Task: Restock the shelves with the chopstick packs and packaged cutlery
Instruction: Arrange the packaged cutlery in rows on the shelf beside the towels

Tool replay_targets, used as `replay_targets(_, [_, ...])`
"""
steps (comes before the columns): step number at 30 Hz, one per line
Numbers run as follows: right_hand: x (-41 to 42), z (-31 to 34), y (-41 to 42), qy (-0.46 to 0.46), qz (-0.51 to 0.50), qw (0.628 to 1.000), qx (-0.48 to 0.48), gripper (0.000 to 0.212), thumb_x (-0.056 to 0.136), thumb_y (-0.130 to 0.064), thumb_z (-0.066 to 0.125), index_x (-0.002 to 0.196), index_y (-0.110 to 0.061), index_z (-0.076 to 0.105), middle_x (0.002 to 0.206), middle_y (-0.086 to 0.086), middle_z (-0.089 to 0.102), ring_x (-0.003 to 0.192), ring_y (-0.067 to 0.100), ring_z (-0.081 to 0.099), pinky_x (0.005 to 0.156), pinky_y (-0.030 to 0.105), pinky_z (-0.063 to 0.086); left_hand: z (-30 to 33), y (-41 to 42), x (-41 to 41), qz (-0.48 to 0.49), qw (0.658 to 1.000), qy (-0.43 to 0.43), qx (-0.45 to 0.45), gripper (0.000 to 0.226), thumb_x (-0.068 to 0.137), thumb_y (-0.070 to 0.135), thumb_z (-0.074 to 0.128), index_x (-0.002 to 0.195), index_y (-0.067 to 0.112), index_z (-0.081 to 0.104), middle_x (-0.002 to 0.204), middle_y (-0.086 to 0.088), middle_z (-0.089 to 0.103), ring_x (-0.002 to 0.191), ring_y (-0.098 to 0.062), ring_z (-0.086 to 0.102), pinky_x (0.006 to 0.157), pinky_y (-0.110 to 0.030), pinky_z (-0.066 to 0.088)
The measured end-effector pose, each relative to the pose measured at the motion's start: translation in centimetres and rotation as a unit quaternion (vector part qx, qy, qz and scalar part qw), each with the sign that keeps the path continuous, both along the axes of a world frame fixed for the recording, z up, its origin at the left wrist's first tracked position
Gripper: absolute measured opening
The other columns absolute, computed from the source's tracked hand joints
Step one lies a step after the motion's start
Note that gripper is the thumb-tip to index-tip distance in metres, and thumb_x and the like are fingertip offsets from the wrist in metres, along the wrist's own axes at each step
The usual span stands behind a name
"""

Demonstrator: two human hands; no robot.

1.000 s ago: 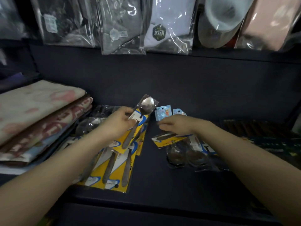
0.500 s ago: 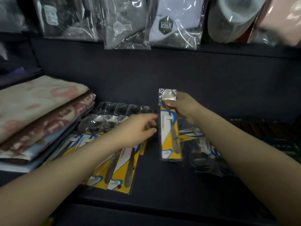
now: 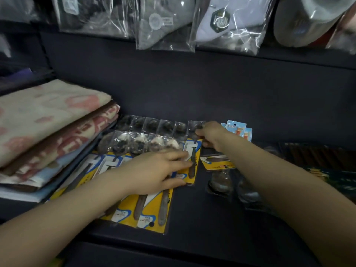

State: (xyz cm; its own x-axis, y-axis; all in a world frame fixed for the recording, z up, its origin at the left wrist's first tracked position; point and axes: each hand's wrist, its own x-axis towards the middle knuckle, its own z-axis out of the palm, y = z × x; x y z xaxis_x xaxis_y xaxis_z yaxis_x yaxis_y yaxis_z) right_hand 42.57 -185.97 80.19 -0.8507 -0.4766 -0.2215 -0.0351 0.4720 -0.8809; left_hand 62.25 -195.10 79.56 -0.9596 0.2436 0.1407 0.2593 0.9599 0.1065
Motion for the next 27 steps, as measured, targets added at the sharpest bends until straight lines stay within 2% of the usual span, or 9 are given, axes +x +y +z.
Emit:
replay_targets(3, [0.2, 1.0, 1.1, 0.103, 0.062, 0.986, 0.111, 0.026, 0.087, -0.010, 0.061, 0.069, -0.008, 0.044, 0.066, 0.014, 0.047, 0.044, 0.014, 0.042, 0.036, 0.015, 0.032, 0.0, 0.3, -0.2, 0.008, 0.998, -0.035, -0.046, 0.066, 0.084, 0.062, 0.025, 0.141, 0.029, 0.031, 0.152, 0.003, 0.028, 0.140, -0.015, 0.024, 0.112, -0.032, 0.029])
replay_targets(6, [0.7, 3.1, 3.8, 0.249, 0.118, 0.937, 0.212, 0.024, 0.084, -0.019, 0.065, 0.083, 0.005, 0.064, 0.075, 0.013, 0.059, 0.068, 0.021, 0.055, 0.060, 0.027, 0.042, 0.2, 0.4, -0.6, 0.013, 0.996, -0.049, -0.073, 0.056, 0.091, 0.052, 0.038, 0.141, 0.029, 0.029, 0.150, 0.002, 0.031, 0.139, -0.014, 0.023, 0.111, -0.034, 0.029])
replay_targets(8, [1.4, 4.4, 6.2, 0.287, 0.151, 0.920, 0.220, 0.017, 0.085, -0.015, 0.062, 0.090, -0.001, 0.070, 0.088, 0.009, 0.066, 0.082, 0.019, 0.059, 0.074, 0.028, 0.045, 0.5, 0.6, -0.7, 0.012, 0.996, -0.052, -0.076, 0.059, 0.088, 0.058, 0.037, 0.140, 0.030, 0.033, 0.145, 0.003, 0.037, 0.136, -0.015, 0.027, 0.108, -0.033, 0.032])
replay_targets(12, [1.6, 5.1, 10.8, 0.336, 0.128, 0.880, 0.310, 0.030, 0.088, -0.023, 0.059, 0.113, -0.008, 0.063, 0.120, 0.010, 0.063, 0.109, 0.025, 0.058, 0.086, 0.028, 0.042, 1.3, 1.5, -1.4, 0.011, 0.999, -0.010, -0.047, 0.078, 0.071, 0.072, 0.016, 0.120, 0.025, 0.055, 0.121, 0.002, 0.055, 0.118, -0.016, 0.043, 0.099, -0.034, 0.040])
replay_targets(15, [0.5, 4.5, 13.6, 0.317, 0.032, 0.872, 0.372, 0.051, 0.087, -0.035, 0.059, 0.127, -0.006, 0.048, 0.132, 0.016, 0.053, 0.118, 0.032, 0.052, 0.094, 0.033, 0.042, 1.8, 2.9, -2.5, 0.015, 0.999, 0.040, -0.014, 0.066, 0.074, 0.066, 0.022, 0.103, 0.021, 0.060, 0.109, 0.000, 0.057, 0.106, -0.019, 0.049, 0.091, -0.037, 0.045])
replay_targets(18, [-0.2, 3.3, 15.3, 0.242, -0.021, 0.893, 0.380, 0.065, 0.081, -0.041, 0.065, 0.131, -0.005, 0.043, 0.136, 0.017, 0.049, 0.122, 0.034, 0.049, 0.101, 0.039, 0.043, 2.4, 4.6, -3.6, 0.010, 0.997, 0.069, 0.020, 0.050, 0.081, 0.055, 0.035, 0.105, 0.019, 0.060, 0.107, 0.000, 0.057, 0.105, -0.019, 0.050, 0.089, -0.033, 0.045])
replay_targets(22, [-0.9, 2.2, 16.0, 0.221, -0.095, 0.929, 0.282, 0.029, 0.079, -0.027, 0.070, 0.093, -0.006, 0.057, 0.110, 0.017, 0.062, 0.101, 0.032, 0.058, 0.082, 0.036, 0.049, 3.2, 5.7, -4.4, 0.016, 0.993, 0.090, 0.072, 0.035, 0.087, 0.040, 0.046, 0.106, 0.016, 0.060, 0.105, -0.001, 0.058, 0.102, -0.018, 0.052, 0.084, -0.028, 0.039])
replay_targets(25, [-0.5, 3.7, 16.2, 0.109, -0.138, 0.984, 0.018, 0.010, 0.082, -0.010, 0.068, 0.086, -0.008, 0.059, 0.084, 0.010, 0.062, 0.075, 0.019, 0.060, 0.071, 0.029, 0.050, 3.4, 6.0, -4.1, 0.027, 0.988, 0.105, 0.108, 0.038, 0.083, 0.039, 0.044, 0.108, 0.015, 0.059, 0.104, -0.001, 0.060, 0.100, -0.016, 0.054, 0.081, -0.019, 0.036])
replay_targets(27, [0.2, 5.1, 16.3, 0.023, -0.140, 0.980, -0.143, 0.008, 0.087, -0.005, 0.061, 0.082, -0.011, 0.059, 0.079, 0.005, 0.060, 0.067, 0.011, 0.056, 0.060, 0.019, 0.048, 3.3, 6.1, -3.5, 0.033, 0.982, 0.118, 0.146, 0.039, 0.084, 0.037, 0.049, 0.116, 0.016, 0.056, 0.110, 0.000, 0.059, 0.100, -0.012, 0.054, 0.078, -0.010, 0.033])
